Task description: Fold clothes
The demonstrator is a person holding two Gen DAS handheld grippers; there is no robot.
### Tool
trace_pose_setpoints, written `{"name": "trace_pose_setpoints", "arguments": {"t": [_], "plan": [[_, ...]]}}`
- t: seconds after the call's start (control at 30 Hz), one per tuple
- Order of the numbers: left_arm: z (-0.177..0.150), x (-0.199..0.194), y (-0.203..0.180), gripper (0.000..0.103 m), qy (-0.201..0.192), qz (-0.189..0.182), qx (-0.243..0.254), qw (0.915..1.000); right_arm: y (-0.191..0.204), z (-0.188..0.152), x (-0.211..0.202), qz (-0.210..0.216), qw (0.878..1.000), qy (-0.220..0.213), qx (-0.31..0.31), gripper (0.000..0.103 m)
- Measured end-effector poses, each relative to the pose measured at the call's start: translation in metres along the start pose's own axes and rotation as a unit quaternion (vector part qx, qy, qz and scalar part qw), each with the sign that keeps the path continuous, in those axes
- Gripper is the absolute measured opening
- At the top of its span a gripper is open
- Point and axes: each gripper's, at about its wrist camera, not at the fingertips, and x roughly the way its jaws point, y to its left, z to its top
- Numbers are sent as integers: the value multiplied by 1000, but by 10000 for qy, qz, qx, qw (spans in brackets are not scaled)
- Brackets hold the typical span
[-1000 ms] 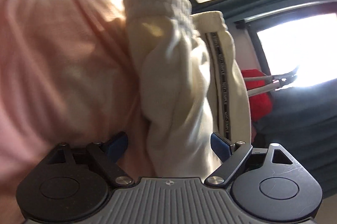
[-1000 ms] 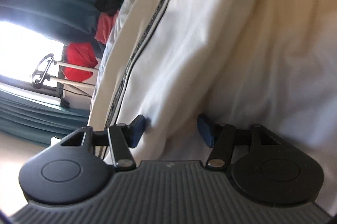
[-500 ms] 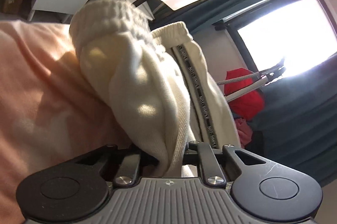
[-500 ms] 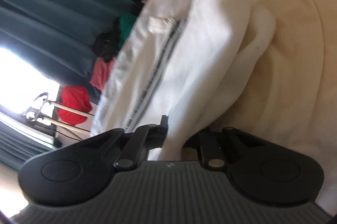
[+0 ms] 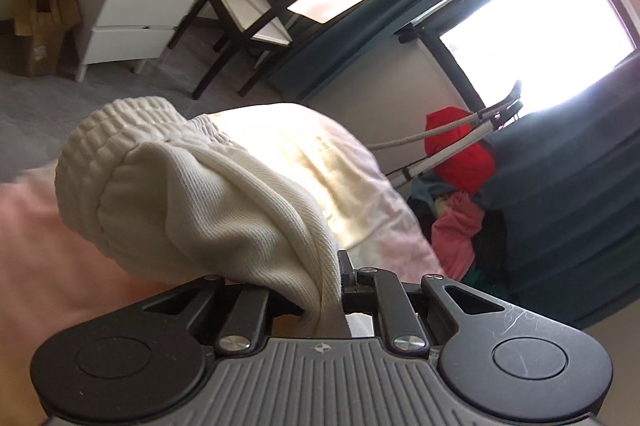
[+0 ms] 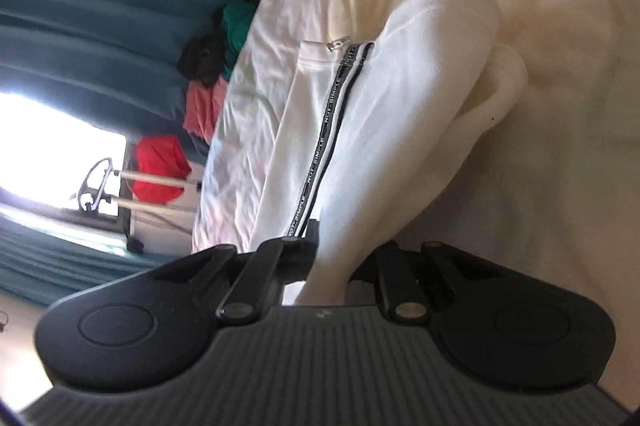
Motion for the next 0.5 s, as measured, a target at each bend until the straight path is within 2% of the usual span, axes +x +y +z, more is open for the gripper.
{"name": "trace_pose_setpoints", "arguments": {"t": [0.07,0.17,0.3,0.47,0.5], "plan": [[-7,-25,18,14,69,124,69,9999,-3,-9,-18,86,9999,40,-64,11],[-20,-47,48,14,204,311,133,9992,-10,-18,-33,-55,9998,149,-99,11],[-36,-45,79,15,430,386,121,9983,-26,-24,-30,-385,9986,339,94,12],[-44,-40,84,18,424,444,335,9976,-45,-26,-21,-490,9969,551,257,14],[-44,-37,81,23,478,492,357,9970,-48,-26,-21,-471,9967,573,322,14]]}}
